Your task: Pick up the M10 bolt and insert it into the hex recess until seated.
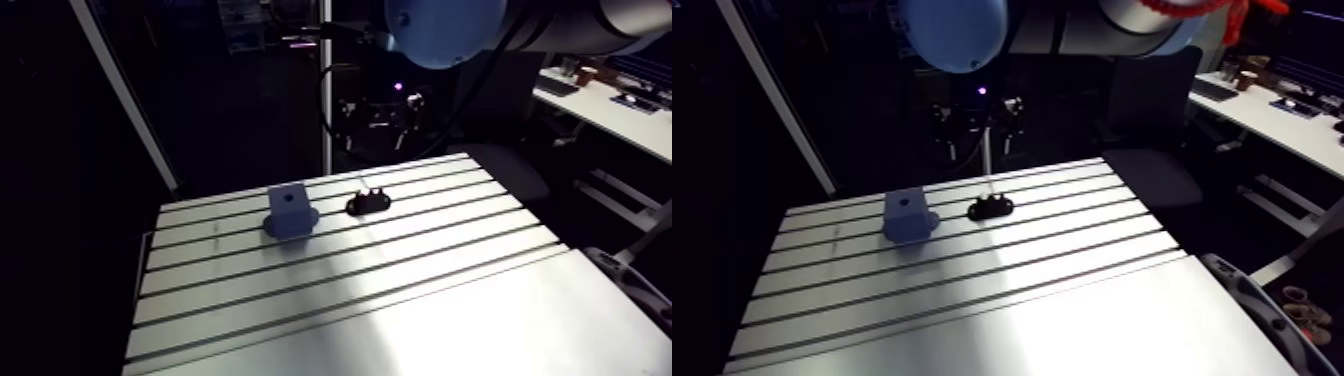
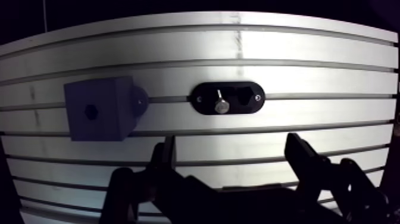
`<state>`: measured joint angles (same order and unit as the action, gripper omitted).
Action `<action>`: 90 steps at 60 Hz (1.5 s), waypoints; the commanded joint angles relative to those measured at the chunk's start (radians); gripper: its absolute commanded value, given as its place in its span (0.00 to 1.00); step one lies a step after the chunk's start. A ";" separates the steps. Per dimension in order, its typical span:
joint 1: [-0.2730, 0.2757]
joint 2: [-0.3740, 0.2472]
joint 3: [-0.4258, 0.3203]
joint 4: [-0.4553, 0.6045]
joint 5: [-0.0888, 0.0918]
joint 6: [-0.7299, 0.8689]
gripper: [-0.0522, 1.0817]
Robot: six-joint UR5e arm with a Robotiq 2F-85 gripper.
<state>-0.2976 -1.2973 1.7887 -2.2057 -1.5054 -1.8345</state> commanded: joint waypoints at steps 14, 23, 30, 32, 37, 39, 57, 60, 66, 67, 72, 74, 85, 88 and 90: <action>0.004 0.045 0.046 -0.091 -0.041 0.000 0.23; 0.005 0.049 0.062 -0.137 -0.042 -0.002 0.33; 0.006 0.060 0.068 -0.140 -0.039 -0.004 0.39; 0.006 0.061 0.071 -0.141 -0.039 -0.004 0.40; 0.005 0.066 0.073 -0.145 -0.037 -0.004 0.41; 0.005 0.069 0.074 -0.149 -0.036 -0.004 0.41; 0.005 0.093 0.084 -0.180 -0.034 -0.002 0.43; 0.006 0.098 0.085 -0.183 -0.034 -0.002 0.43; 0.005 0.111 0.085 -0.197 -0.032 -0.004 0.47; 0.005 0.111 0.085 -0.197 -0.032 -0.004 0.47; 0.005 0.121 0.084 -0.199 -0.034 -0.004 0.47; 0.005 0.122 0.084 -0.199 -0.034 -0.004 0.47; 0.006 0.126 0.082 -0.199 -0.034 -0.003 0.48; 0.006 0.132 0.081 -0.200 -0.032 -0.004 0.48; 0.006 0.134 0.082 -0.199 -0.032 -0.004 0.48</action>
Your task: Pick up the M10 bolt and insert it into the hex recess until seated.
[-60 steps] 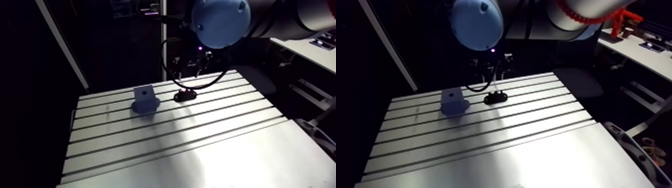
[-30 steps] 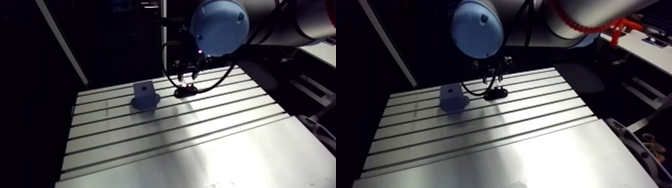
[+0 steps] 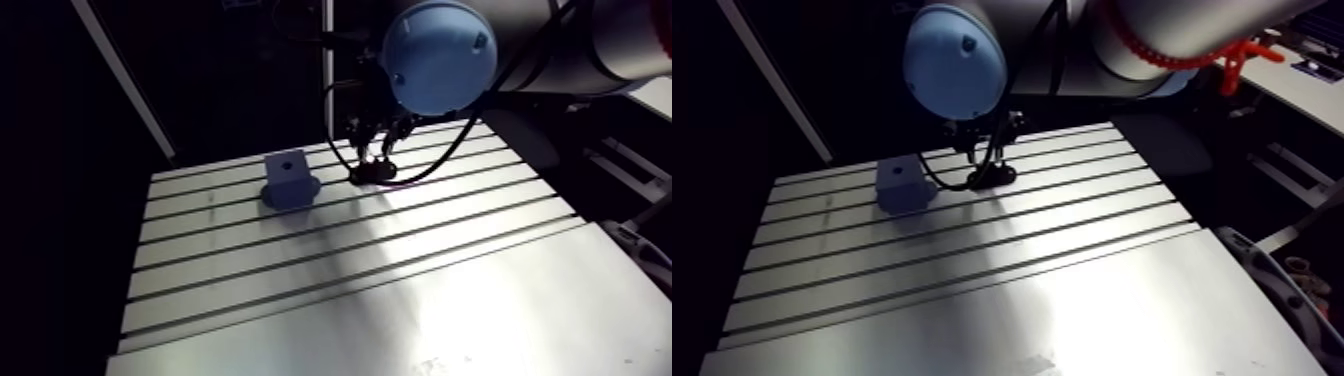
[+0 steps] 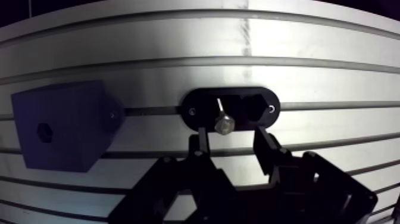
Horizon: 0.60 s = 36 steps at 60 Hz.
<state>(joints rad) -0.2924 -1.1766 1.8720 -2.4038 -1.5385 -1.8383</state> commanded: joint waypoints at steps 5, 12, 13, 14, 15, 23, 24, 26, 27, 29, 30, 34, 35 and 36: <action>0.001 0.013 -0.001 -0.002 0.001 0.000 0.48; 0.001 0.015 -0.001 -0.002 0.001 0.000 0.49; 0.001 0.015 -0.001 -0.002 0.001 0.000 0.49; 0.001 0.015 -0.001 -0.002 0.001 0.000 0.49; 0.001 0.015 -0.001 -0.002 0.001 0.000 0.49; 0.001 0.016 -0.003 -0.002 0.001 0.000 0.49; 0.001 0.016 -0.003 -0.002 0.001 0.000 0.49; 0.002 0.016 -0.003 -0.002 0.001 0.000 0.49; 0.002 0.016 -0.004 -0.002 0.001 0.000 0.49; 0.002 0.018 -0.004 -0.002 0.001 0.000 0.49; 0.002 0.018 -0.004 -0.002 0.001 0.000 0.49; 0.004 0.022 -0.006 -0.002 0.001 0.000 0.50; 0.004 0.022 -0.006 -0.002 0.001 0.000 0.50; 0.005 0.024 -0.006 -0.002 0.001 0.001 0.50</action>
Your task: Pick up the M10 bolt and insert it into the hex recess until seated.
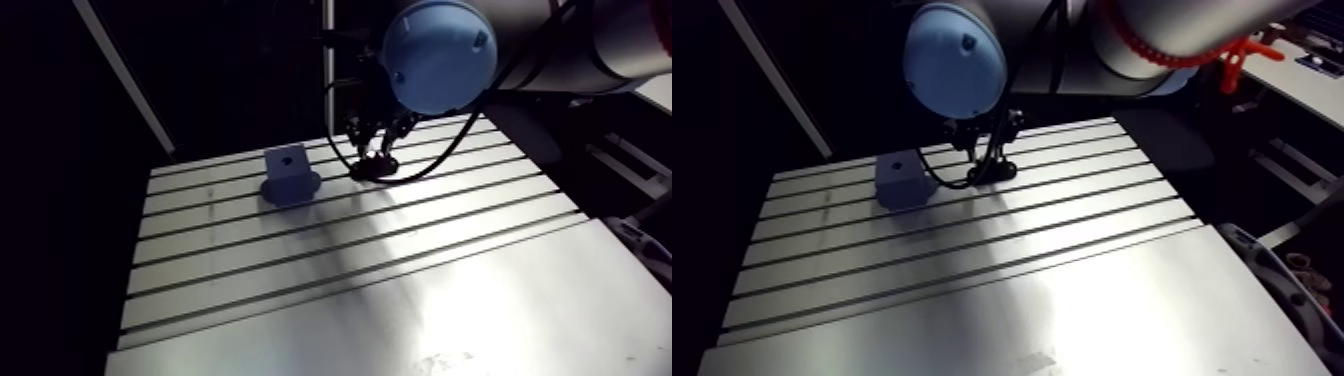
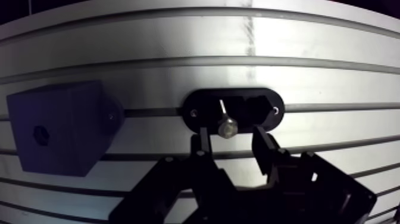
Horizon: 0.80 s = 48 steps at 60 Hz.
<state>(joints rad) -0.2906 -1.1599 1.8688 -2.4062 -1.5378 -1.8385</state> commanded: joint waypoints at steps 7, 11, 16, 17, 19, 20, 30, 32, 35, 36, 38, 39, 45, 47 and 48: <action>0.006 0.009 -0.004 0.000 0.000 0.001 0.50; 0.010 0.010 -0.006 0.000 0.000 0.000 0.50; 0.011 0.010 -0.006 0.000 0.000 0.000 0.51; 0.011 0.010 -0.006 0.000 0.000 0.000 0.51; 0.011 0.012 -0.006 0.000 0.000 -0.001 0.51; 0.011 0.012 -0.006 0.000 0.000 -0.001 0.51; 0.013 0.016 -0.006 0.000 -0.003 -0.002 0.51; 0.013 0.016 -0.004 0.000 -0.004 -0.002 0.51; 0.013 0.016 -0.004 0.000 -0.005 -0.002 0.51; 0.013 0.016 -0.004 0.000 -0.005 -0.002 0.51; 0.013 0.016 -0.004 0.000 -0.005 -0.002 0.51; 0.013 0.016 -0.004 0.000 -0.005 -0.002 0.51; 0.011 0.016 -0.007 0.000 -0.006 -0.002 0.51; 0.013 0.016 -0.007 0.000 -0.006 -0.002 0.51; 0.013 0.016 -0.007 0.000 -0.006 -0.002 0.51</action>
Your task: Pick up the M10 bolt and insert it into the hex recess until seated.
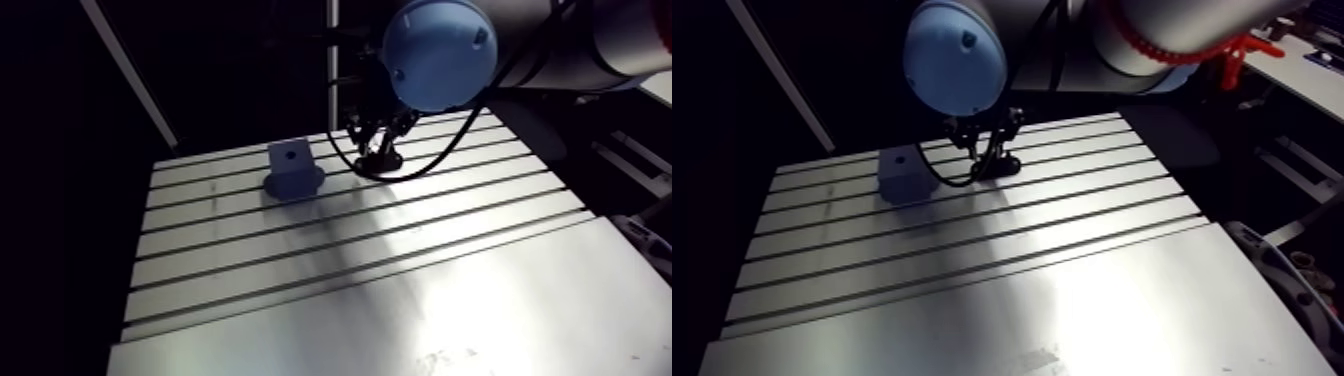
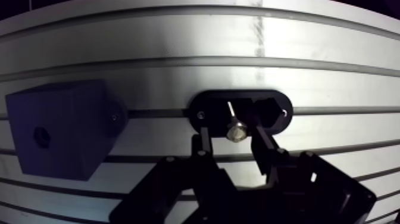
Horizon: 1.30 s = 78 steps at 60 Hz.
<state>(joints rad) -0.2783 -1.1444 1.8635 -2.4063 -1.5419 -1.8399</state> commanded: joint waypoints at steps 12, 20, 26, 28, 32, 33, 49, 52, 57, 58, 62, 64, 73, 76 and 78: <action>-0.001 0.001 -0.007 0.000 -0.003 -0.013 0.51; -0.001 0.002 -0.007 0.000 -0.004 -0.017 0.51; -0.001 0.005 -0.005 -0.007 -0.004 -0.017 0.51; -0.001 0.008 -0.005 -0.015 -0.005 -0.017 0.51; -0.001 0.012 -0.004 -0.025 -0.005 -0.017 0.51; -0.001 0.012 -0.004 -0.026 -0.005 -0.017 0.51; -0.001 0.012 -0.007 -0.026 -0.004 -0.017 0.53; -0.001 0.012 -0.007 -0.026 -0.004 -0.017 0.54; -0.001 0.012 -0.007 -0.026 -0.004 -0.017 0.54; -0.001 0.012 -0.007 -0.026 -0.004 -0.017 0.54; -0.001 0.012 -0.005 -0.026 -0.003 -0.017 0.54; -0.001 0.012 -0.005 -0.025 -0.004 -0.017 0.55; -0.001 0.012 -0.006 -0.025 -0.004 -0.017 0.57; -0.001 0.012 -0.007 -0.025 -0.004 -0.017 0.57; -0.001 0.012 -0.007 -0.023 -0.004 -0.017 0.57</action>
<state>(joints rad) -0.2793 -1.1328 1.8577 -2.4311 -1.5454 -1.8569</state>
